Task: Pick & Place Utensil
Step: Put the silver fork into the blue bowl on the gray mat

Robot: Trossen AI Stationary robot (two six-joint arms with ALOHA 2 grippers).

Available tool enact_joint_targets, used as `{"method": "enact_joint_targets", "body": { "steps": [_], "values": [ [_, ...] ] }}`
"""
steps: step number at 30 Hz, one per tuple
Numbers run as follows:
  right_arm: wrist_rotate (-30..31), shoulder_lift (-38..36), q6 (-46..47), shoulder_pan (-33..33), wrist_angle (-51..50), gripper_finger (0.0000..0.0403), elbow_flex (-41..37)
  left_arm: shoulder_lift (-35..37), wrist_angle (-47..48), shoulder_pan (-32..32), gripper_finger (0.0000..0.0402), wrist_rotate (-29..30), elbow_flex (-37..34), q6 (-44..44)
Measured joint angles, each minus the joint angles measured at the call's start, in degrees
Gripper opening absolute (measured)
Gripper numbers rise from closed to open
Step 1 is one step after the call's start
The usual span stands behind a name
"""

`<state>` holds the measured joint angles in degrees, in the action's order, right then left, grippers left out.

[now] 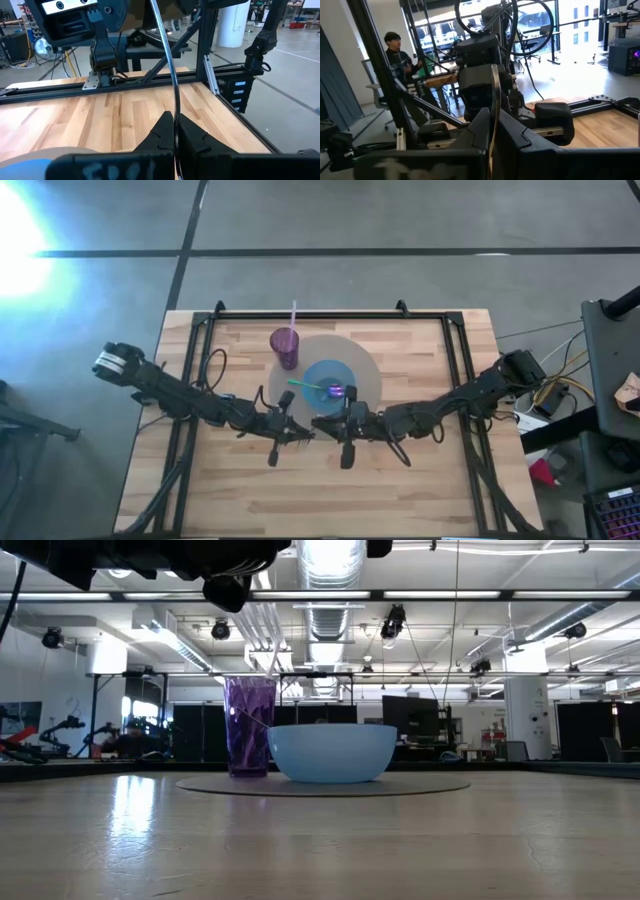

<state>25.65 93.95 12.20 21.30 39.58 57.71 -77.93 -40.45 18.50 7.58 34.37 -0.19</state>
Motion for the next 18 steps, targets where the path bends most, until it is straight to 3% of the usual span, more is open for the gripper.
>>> {"method": "enact_joint_targets", "body": {
  "steps": [10, 18],
  "values": [
    [-0.2, 0.0, -0.4, 0.0, -1.3, 0.0010, 0.0, 0.0, 0.3, 0.0, 0.0028, 0.0, 0.0, -1.4],
    [-0.2, -0.2, -0.3, 0.1, -4.5, 0.0009, 0.0, 0.1, 1.7, 0.0, 0.0090, 0.0, 0.0, -1.3]
  ]
}}
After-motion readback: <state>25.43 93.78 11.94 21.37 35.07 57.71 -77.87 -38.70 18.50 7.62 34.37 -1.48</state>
